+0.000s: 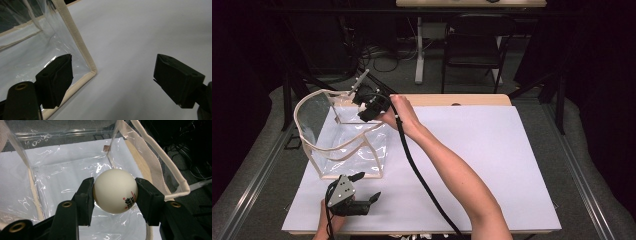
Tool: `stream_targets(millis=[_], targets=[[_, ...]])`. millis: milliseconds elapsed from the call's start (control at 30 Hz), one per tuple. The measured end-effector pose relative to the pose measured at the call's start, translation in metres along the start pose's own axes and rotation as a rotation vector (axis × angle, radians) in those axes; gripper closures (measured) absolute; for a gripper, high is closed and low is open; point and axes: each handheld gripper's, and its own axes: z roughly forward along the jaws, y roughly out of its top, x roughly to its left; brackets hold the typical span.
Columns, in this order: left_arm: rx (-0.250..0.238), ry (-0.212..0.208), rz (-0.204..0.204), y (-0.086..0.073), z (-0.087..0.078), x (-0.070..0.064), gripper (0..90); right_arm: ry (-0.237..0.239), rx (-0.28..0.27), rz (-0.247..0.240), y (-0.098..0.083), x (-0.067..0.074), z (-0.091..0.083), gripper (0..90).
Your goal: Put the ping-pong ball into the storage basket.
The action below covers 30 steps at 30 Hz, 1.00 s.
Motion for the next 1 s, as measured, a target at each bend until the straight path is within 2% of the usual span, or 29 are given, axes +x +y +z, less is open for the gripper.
stream_targets(millis=[1000], targets=[[-0.001,0.0,0.0,0.0,0.0,0.0,16.3,0.035,0.061,-0.011,0.0,0.006,0.015,51.2]])
